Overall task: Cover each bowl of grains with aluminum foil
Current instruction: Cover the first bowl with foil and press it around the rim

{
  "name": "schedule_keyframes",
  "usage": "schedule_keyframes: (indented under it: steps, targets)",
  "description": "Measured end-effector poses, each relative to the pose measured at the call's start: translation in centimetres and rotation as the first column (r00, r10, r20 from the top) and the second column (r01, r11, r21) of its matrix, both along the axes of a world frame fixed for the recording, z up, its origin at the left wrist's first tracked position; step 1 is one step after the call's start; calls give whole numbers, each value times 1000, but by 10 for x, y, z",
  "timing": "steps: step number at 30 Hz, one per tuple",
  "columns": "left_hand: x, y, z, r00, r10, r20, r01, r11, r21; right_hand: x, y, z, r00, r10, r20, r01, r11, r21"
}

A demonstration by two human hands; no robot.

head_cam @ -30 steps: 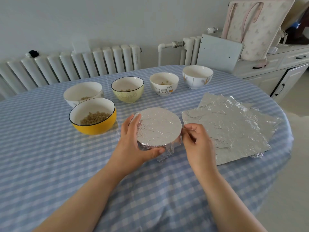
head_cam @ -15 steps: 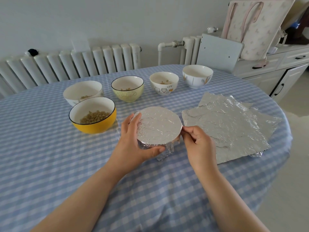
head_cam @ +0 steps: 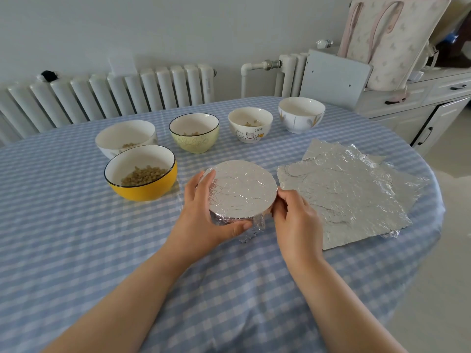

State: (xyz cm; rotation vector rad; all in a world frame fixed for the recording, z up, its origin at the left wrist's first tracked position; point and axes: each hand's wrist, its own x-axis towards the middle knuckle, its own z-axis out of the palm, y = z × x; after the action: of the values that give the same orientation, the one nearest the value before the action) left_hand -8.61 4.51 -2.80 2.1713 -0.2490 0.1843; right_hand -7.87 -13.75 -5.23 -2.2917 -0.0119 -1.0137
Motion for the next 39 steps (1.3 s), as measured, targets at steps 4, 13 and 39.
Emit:
schedule_keyframes:
  steps: [4,13,39]
  targets:
    - [0,0,0,1000,0,6,0,1000,4,-4,1,1,1000,-10,-23,8,998,-67]
    - [0,-1,0,1000,7,16,-7,1000,11,-23,10,5,934,47,-356,-74,995,-63]
    - [-6,-15,-6,989,138,57,-140,989,46,-18,-6,16,882,398,-253,-218,820,529]
